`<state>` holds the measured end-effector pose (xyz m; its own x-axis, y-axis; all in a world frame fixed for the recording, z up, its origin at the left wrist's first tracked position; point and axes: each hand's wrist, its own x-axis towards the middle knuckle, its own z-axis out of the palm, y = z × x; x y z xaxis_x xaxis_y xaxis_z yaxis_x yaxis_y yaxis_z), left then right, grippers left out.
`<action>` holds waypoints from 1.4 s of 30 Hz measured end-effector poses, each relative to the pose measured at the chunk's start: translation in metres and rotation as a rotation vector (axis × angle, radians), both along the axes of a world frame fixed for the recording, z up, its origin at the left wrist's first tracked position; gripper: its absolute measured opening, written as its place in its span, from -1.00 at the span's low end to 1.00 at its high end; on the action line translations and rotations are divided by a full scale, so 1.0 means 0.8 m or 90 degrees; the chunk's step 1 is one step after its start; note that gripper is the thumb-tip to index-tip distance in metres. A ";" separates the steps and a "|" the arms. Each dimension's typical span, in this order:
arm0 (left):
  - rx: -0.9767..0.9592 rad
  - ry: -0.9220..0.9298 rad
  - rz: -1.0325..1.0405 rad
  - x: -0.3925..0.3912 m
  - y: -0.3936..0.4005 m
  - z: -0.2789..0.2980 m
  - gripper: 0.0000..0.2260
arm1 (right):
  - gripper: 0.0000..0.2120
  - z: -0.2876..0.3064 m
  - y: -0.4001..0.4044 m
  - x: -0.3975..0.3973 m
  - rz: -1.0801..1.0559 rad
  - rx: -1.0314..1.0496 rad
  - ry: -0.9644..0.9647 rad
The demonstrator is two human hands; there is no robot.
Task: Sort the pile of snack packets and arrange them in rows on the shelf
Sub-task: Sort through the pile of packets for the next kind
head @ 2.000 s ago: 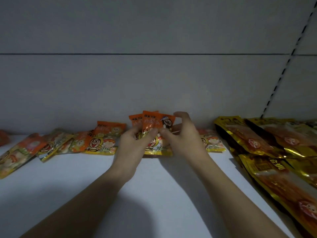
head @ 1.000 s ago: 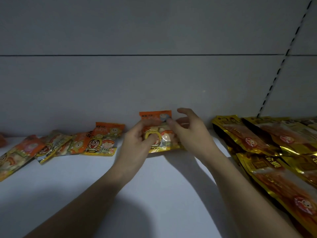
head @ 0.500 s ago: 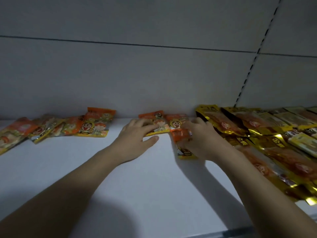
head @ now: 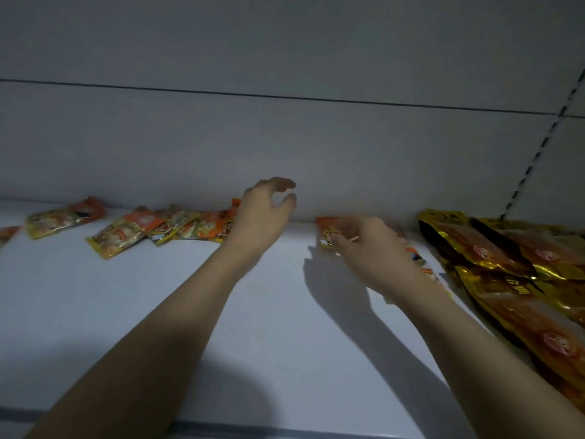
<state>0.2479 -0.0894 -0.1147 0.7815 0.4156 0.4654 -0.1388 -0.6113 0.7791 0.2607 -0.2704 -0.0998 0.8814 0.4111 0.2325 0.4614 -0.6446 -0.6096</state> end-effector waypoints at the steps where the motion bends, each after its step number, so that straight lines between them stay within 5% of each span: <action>1: 0.013 0.005 0.035 -0.008 0.017 0.001 -0.78 | -0.77 -0.001 0.021 0.001 0.012 0.045 0.048; 6: 0.115 0.087 0.180 -0.066 0.116 -0.012 -0.76 | -0.80 -0.026 0.130 0.020 0.009 0.103 0.163; 10: 0.060 0.053 0.298 -0.095 0.181 -0.013 -0.67 | -0.69 -0.041 0.186 0.038 -0.080 0.114 0.162; 17: 0.175 0.152 0.065 -0.066 0.217 -0.003 -0.75 | -0.72 -0.075 0.215 0.038 -0.093 0.252 0.058; 22: 0.051 -0.033 0.079 -0.072 0.220 -0.013 -0.72 | -0.69 -0.042 0.199 0.035 -0.103 0.508 0.022; 26: -0.198 -0.025 -0.071 -0.084 0.205 0.008 -0.81 | -0.69 -0.021 0.206 0.013 -0.028 0.674 0.116; 30: -0.334 0.067 -0.221 -0.085 0.189 0.005 -0.66 | -0.70 -0.020 0.229 -0.013 0.068 0.630 0.131; 33: -0.320 0.041 -0.150 -0.082 0.203 0.004 -0.65 | -0.79 -0.027 0.237 -0.015 0.018 0.581 0.133; 36: -0.394 -0.027 -0.064 -0.081 0.225 0.007 -0.63 | -0.84 -0.041 0.236 -0.003 -0.080 0.340 0.080; 38: -0.433 -0.058 -0.020 -0.079 0.236 0.007 -0.61 | -0.69 -0.053 0.243 -0.001 -0.067 0.142 0.048; 42: -0.447 -0.083 -0.008 -0.079 0.243 0.006 -0.44 | -0.57 -0.069 0.260 -0.002 -0.019 0.024 -0.011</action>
<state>0.1845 0.1047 -0.1101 0.7440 0.6431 0.1813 -0.2612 0.0303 0.9648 0.2588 -0.0627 -0.1550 0.8889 0.3750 0.2631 0.4531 -0.6354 -0.6253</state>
